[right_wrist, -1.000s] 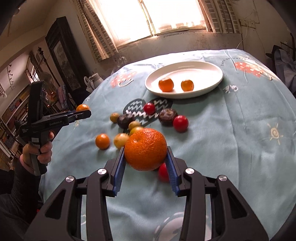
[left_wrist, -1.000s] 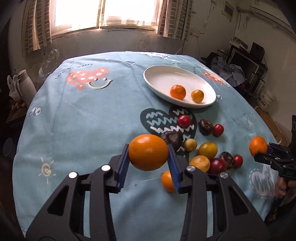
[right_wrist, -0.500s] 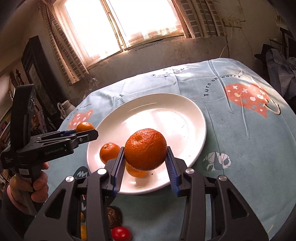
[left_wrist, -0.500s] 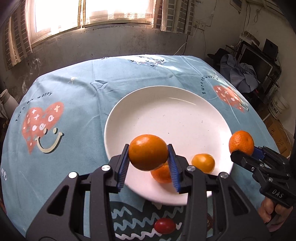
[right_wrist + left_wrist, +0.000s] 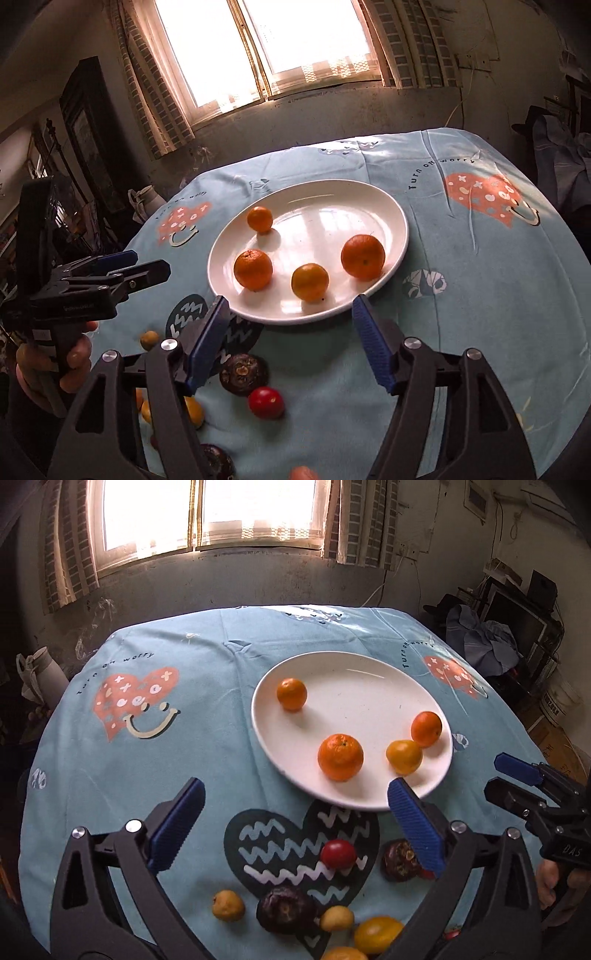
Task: Organize fruits
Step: 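Lower both oranges onto the white plate and open both tools, then grasp a red tomato with the right tool while the left tool grasps an orange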
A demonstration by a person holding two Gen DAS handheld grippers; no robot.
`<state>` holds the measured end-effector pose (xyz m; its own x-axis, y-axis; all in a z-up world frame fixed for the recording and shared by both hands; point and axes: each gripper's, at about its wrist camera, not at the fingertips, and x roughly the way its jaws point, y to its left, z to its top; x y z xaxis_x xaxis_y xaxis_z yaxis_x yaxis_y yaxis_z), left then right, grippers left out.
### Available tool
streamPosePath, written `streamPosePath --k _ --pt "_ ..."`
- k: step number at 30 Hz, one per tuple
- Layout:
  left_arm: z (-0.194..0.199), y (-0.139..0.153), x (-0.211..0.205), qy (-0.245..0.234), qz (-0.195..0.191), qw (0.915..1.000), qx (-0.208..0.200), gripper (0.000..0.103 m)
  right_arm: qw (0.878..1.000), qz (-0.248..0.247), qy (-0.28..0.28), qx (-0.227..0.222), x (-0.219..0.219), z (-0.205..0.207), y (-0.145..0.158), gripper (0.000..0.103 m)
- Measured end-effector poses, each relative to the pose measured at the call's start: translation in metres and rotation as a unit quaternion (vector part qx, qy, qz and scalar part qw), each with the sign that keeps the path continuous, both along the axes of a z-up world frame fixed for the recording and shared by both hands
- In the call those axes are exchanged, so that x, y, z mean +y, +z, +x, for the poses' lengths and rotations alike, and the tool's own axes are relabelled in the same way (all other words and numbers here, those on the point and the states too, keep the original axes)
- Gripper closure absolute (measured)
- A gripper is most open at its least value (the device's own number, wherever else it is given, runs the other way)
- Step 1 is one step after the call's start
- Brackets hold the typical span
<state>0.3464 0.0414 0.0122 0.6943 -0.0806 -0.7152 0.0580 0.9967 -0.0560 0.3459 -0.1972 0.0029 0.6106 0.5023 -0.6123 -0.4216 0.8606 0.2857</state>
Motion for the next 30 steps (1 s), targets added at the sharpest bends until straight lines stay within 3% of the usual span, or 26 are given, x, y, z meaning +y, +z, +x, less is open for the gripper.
streamPosePath --k 3,7,11,15,19,27,30 --pt "-0.051 -0.01 0.011 -0.001 0.01 0.9999 0.006 0.002 1.0 -0.02 0.018 0.002 -0.002 -0.04 -0.011 0.032" --pt "-0.114 -0.025 0.027 -0.006 -0.007 0.9999 -0.005 0.002 0.997 -0.042 0.068 0.019 0.007 -0.084 -0.031 0.032" --pt "-0.146 -0.05 0.032 -0.006 0.01 0.9998 0.013 0.002 0.993 -0.086 0.072 0.027 0.017 -0.116 -0.042 0.032" --pt "-0.158 -0.064 0.04 -0.007 -0.012 0.9997 0.019 0.002 0.991 -0.106 0.079 0.031 0.025 -0.131 -0.053 0.032" --pt "-0.161 -0.066 0.039 0.003 -0.008 0.9998 0.017 0.002 0.987 -0.14 0.074 0.031 0.033 -0.132 -0.061 0.032" --pt "-0.159 -0.069 0.04 0.007 -0.008 0.9997 0.022 0.002 0.985 -0.153 0.065 0.034 0.038 -0.124 -0.064 0.033" --pt "-0.158 -0.069 0.04 0.007 -0.009 0.9997 0.022 0.002 0.985 -0.152 0.071 0.036 0.039 -0.124 -0.065 0.038"
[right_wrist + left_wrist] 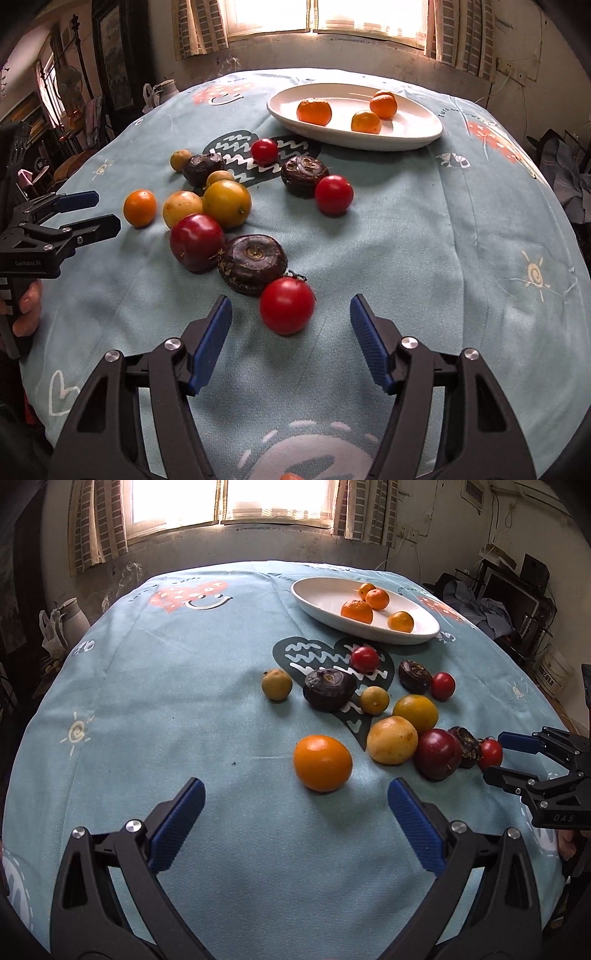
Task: Organize fruits
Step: 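Grasp a red tomato with the right tool while the left tool grasps an orange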
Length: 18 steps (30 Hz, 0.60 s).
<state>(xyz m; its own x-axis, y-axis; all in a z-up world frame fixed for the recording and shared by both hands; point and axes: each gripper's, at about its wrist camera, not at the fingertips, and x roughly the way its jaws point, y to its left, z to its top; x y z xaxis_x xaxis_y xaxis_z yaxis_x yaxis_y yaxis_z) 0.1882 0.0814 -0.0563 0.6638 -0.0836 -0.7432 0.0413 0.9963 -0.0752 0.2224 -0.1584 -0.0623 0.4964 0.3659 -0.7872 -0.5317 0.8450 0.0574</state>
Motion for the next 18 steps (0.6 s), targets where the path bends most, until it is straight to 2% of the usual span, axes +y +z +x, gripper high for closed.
streamPosePath --k 2,5,10,12,13,18 --pt "0.001 0.0 0.0 -0.001 0.0 1.0 0.002 0.002 1.0 0.001 0.001 0.003 0.0 0.001 -0.001 0.041" --pt "0.001 -0.001 0.0 -0.001 0.001 1.0 0.001 0.002 1.0 -0.001 0.001 0.006 0.003 0.004 -0.001 0.05" --pt "0.001 -0.001 0.0 -0.001 0.001 1.0 0.001 0.002 1.0 0.001 0.003 0.011 0.004 0.007 -0.003 0.057" --pt "0.001 -0.001 0.0 0.0 0.001 1.0 0.002 0.002 1.0 0.002 0.001 0.017 0.003 0.008 -0.004 0.069" --pt "0.001 -0.001 0.0 0.001 0.001 1.0 0.003 0.002 1.0 0.005 0.001 0.018 0.002 0.008 -0.004 0.071" --pt "0.004 -0.005 0.001 -0.007 -0.012 0.9998 0.011 0.002 0.999 0.033 -0.011 0.005 -0.01 0.001 0.002 0.073"
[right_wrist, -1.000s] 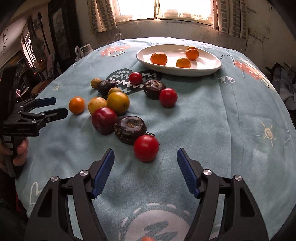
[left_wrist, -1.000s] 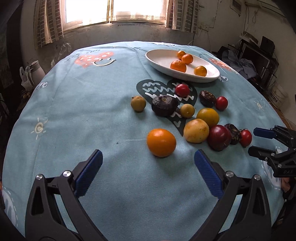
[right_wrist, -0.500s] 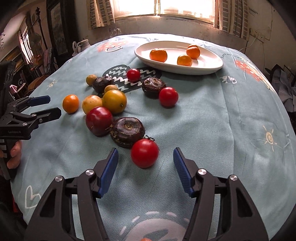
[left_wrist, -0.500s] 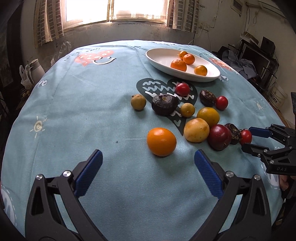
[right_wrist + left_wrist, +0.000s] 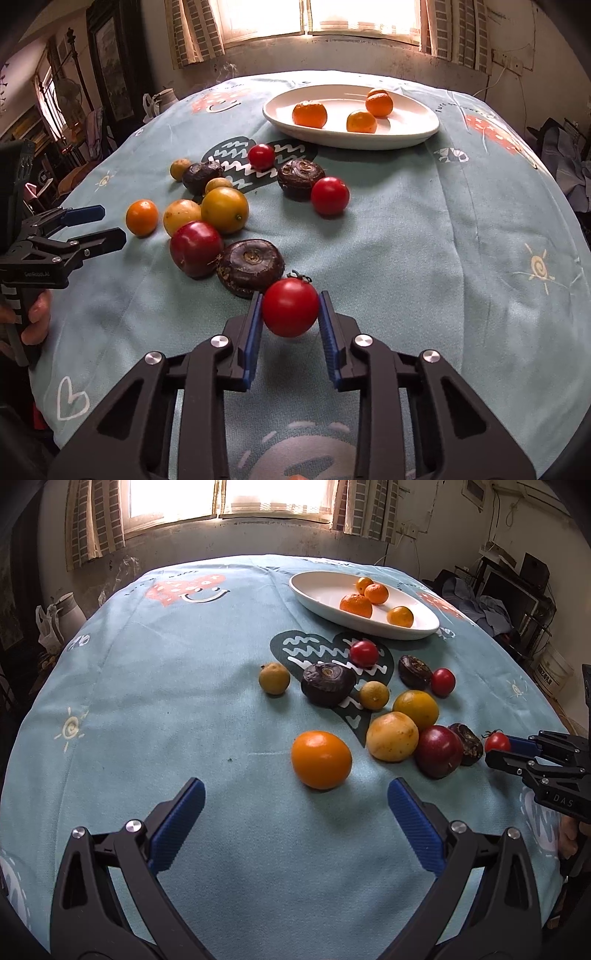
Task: Organize fruits
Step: 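Grasp a red tomato with the right tool while the left tool grasps an orange, then carry the tomato and orange to the white plate and release both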
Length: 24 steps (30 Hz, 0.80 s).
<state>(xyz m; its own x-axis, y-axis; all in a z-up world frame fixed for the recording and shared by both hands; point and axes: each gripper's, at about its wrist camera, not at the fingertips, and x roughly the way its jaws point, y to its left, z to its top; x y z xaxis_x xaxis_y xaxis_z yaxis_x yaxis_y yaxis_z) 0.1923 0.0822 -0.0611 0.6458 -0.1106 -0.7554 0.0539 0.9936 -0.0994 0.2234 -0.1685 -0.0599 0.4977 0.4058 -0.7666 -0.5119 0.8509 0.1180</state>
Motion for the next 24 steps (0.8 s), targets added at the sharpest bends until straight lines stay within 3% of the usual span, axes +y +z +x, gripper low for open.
streamPosePath --k 6,13,24 --pt "0.007 0.004 -0.008 -0.019 0.012 0.9996 -0.016 0.008 0.999 0.033 -0.014 0.014 -0.014 0.001 0.0 0.073" --pt "0.024 -0.004 -0.015 -0.033 0.026 0.9991 0.011 0.044 0.999 0.041 -0.015 0.015 -0.017 0.0 0.001 0.073" --pt "0.031 -0.009 -0.019 -0.038 0.035 0.9984 0.024 0.056 0.998 0.053 -0.018 0.028 -0.02 0.004 -0.001 0.073"
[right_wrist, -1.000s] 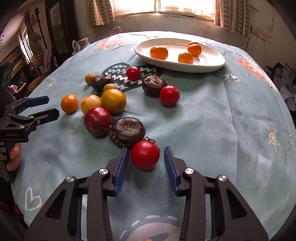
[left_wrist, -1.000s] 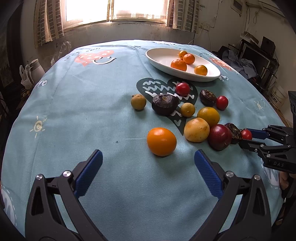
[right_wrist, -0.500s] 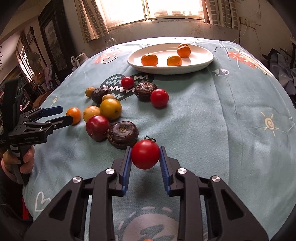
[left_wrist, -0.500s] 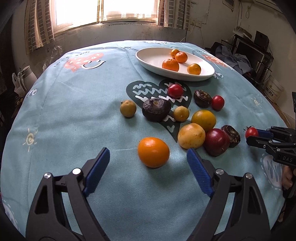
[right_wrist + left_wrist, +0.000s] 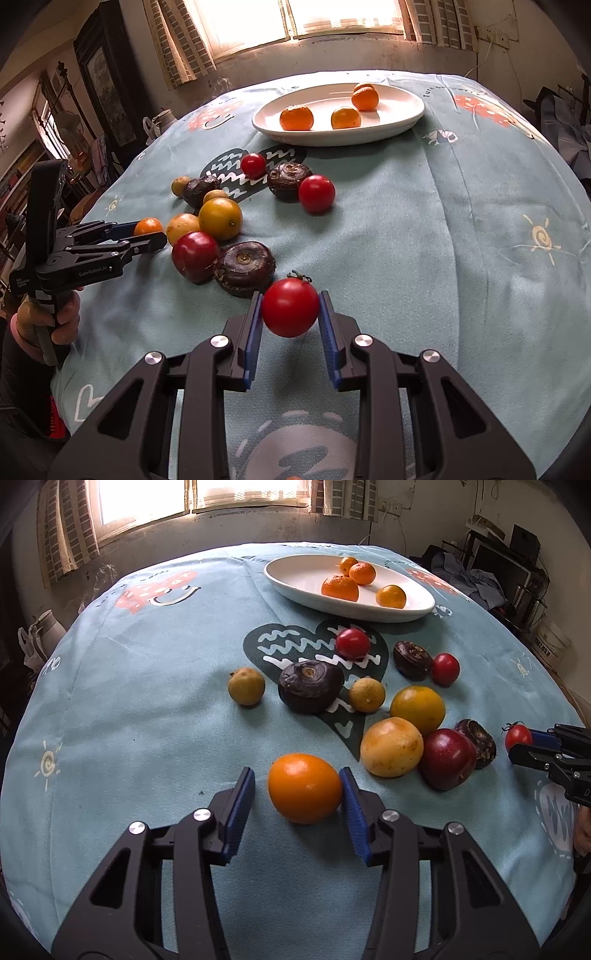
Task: Organize fruits
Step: 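Carry the tomato and orange to the white plate and release both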
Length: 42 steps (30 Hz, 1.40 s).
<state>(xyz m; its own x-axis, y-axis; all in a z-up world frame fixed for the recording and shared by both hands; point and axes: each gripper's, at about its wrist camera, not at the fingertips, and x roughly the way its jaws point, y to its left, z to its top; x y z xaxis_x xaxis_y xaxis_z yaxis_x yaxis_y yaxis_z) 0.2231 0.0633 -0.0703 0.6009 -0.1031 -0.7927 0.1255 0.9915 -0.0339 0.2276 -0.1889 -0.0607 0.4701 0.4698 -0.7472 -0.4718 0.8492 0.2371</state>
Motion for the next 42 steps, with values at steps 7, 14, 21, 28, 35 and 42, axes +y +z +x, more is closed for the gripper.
streamPosePath --k 7,14,21,28,35,42 --pt "0.0 0.0 -0.006 -0.009 0.01 0.9999 -0.001 0.064 1.0 0.004 -0.003 0.001 -0.002 0.0 0.0 0.073" --pt "-0.002 0.018 -0.001 -0.006 -0.018 0.9997 -0.013 0.064 0.999 0.04 0.006 0.01 -0.005 0.007 0.007 0.073" --pt "0.052 0.068 -0.006 -0.014 -0.083 0.9952 -0.05 0.064 0.995 0.084 -0.041 -0.046 -0.006 0.073 0.049 0.073" --pt "0.154 0.078 -0.034 -0.004 -0.074 0.996 -0.049 0.064 0.99 0.084 -0.087 -0.074 -0.001 0.162 0.051 0.073" --pt "0.217 0.057 -0.045 0.007 -0.068 0.9974 -0.021 0.064 0.993 0.065 -0.075 -0.058 0.014 0.201 0.033 0.073" --pt "0.213 0.064 -0.032 0.047 -0.096 0.9938 -0.03 0.014 0.992 0.051 -0.083 -0.075 0.019 0.19 0.042 0.036"
